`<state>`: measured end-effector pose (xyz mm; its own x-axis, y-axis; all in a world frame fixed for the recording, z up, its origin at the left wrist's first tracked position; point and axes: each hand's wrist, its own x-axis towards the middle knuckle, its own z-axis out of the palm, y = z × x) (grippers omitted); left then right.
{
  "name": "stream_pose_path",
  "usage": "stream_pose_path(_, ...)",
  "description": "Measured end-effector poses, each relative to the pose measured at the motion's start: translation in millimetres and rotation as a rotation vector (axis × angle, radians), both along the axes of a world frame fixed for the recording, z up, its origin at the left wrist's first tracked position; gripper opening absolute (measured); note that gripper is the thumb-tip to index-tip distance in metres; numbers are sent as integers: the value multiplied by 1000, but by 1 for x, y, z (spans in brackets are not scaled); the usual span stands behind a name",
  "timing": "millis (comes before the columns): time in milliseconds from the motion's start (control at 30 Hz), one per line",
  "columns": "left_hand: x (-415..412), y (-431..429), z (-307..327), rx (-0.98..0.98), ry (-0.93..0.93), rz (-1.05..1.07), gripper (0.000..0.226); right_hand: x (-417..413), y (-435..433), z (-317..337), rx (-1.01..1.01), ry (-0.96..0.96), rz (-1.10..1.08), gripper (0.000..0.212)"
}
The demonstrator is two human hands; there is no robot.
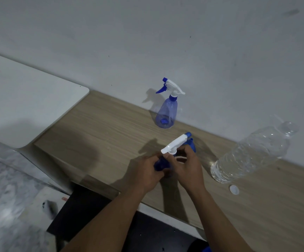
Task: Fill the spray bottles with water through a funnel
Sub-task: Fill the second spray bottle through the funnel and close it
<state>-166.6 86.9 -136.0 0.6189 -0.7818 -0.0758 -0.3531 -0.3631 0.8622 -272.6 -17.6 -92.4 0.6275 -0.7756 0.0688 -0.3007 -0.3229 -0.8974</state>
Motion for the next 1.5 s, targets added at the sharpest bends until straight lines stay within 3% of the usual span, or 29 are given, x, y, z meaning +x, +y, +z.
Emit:
stream_pose_path(100,-1,1,2,-8,34,4,34,-1,1,1,-26,-21,31,15)
stream_pose_path(200,-1,-2,0,-23,85,-2,44,-1,0,1,-38,-21,57,11)
stream_pose_path(367,1,0,3,1,79,-17,39,-1,-1,2,-8,4,9,17)
stream_pose_path(500,3,-3,5,8,152,-48,54,-5,-2,-1,-61,19,53,16)
stream_pose_path(700,-2,1,10,15,83,-53,45,-1,0,5,44,17,-62,29)
stream_pose_path(933,-6,3,20,37,27,-47,47,0,8,3,25,-44,-10,12)
stream_pose_path(1300,-12,2,21,66,-28,-8,39,1,11,2,44,-86,-26,15)
stream_pose_path(1500,-15,3,21,23,-50,-20,46,-1,13,-3,17,-70,-3,8)
